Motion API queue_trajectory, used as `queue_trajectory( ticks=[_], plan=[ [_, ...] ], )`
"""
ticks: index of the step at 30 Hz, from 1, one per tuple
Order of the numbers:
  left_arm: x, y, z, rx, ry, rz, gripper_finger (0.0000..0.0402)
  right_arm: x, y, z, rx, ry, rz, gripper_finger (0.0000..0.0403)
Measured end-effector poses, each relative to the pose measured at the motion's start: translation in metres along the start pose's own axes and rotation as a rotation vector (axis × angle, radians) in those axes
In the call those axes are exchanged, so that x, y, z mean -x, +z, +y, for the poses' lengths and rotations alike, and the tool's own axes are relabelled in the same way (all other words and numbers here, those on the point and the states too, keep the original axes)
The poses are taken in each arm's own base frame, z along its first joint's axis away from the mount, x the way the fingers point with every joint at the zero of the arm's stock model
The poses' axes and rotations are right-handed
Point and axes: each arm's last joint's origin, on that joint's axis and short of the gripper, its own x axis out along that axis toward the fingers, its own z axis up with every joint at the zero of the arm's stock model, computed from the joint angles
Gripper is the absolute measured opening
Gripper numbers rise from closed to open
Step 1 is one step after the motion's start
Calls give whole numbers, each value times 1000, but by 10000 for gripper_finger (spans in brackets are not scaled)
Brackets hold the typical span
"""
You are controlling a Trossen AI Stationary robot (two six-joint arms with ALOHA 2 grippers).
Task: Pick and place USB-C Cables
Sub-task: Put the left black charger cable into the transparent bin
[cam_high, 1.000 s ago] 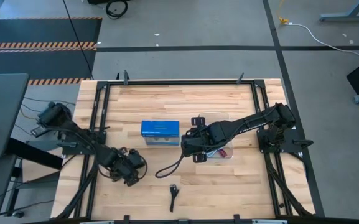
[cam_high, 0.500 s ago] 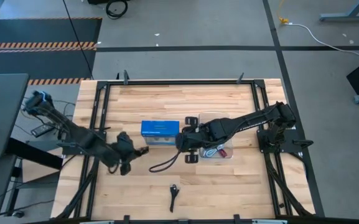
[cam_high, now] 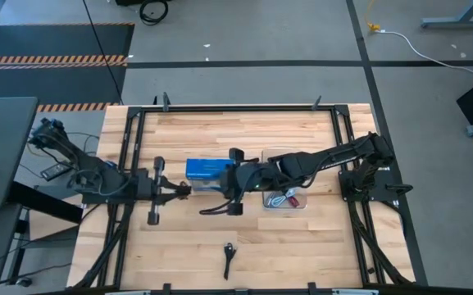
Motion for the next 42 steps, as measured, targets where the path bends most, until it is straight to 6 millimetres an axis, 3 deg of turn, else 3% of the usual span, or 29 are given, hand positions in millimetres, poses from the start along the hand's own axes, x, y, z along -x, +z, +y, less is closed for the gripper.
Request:
queue_trajectory(
  ticks=[3,9,20,30,42],
  plan=[
    [-3,3,1,-77,14,-37,37,0,11,-1,-7,-14,-107,142],
    [-7,19,14,-74,50,-186,37,3,26,-2,-5,-32,-259,142],
    [-17,24,31,-55,-92,-295,38,2,28,-5,11,-37,-286,142],
    [-42,14,28,-59,-130,-297,38,1,28,-4,19,55,-298,146],
    [-44,13,28,-60,-127,-297,38,0,29,-3,23,94,-313,187]
  ],
)
